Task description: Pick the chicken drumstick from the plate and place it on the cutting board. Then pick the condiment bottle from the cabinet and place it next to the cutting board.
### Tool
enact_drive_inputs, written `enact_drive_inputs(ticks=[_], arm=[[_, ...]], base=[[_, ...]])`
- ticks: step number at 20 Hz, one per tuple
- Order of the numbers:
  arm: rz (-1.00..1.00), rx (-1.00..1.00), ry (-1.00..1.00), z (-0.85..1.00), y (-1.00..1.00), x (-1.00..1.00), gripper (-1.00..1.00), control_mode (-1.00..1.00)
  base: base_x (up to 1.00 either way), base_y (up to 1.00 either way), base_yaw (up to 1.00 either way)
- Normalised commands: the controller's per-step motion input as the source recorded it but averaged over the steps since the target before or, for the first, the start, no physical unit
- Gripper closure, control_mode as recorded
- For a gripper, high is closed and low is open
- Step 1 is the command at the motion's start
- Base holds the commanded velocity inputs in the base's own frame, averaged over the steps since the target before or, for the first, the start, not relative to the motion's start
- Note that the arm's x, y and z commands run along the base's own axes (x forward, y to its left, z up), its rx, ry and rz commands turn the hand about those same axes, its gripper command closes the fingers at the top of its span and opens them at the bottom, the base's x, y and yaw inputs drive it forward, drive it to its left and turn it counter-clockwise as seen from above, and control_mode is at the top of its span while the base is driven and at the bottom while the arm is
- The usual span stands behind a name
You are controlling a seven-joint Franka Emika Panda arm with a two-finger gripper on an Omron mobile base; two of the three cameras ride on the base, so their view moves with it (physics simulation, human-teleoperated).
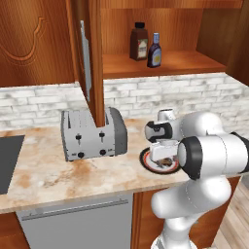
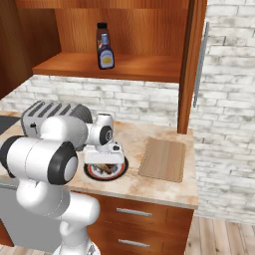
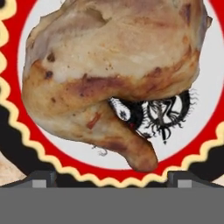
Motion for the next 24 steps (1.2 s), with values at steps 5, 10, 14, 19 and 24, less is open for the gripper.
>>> enact_drive_inputs(ticks=[5, 10, 14, 19, 24], arm=[[0.09, 0.0, -0.01, -0.1, -0.05, 0.0, -1.0, -1.0], [0.05, 0.0, -0.03, -0.23, 0.0, 0.0, -1.0, -1.0], [0.03, 0.01, -0.04, -0.3, 0.0, 0.0, -1.0, -1.0], [0.03, 0.04, -0.02, -0.19, 0.0, 0.08, -1.0, -1.0], [0.03, 0.06, 0.0, -0.01, 0.0, 0.11, -1.0, -1.0]], base=[[0.0, 0.0, 0.0], [0.0, 0.0, 0.0], [0.0, 0.0, 0.0], [0.0, 0.0, 0.0], [0.0, 0.0, 0.0]])
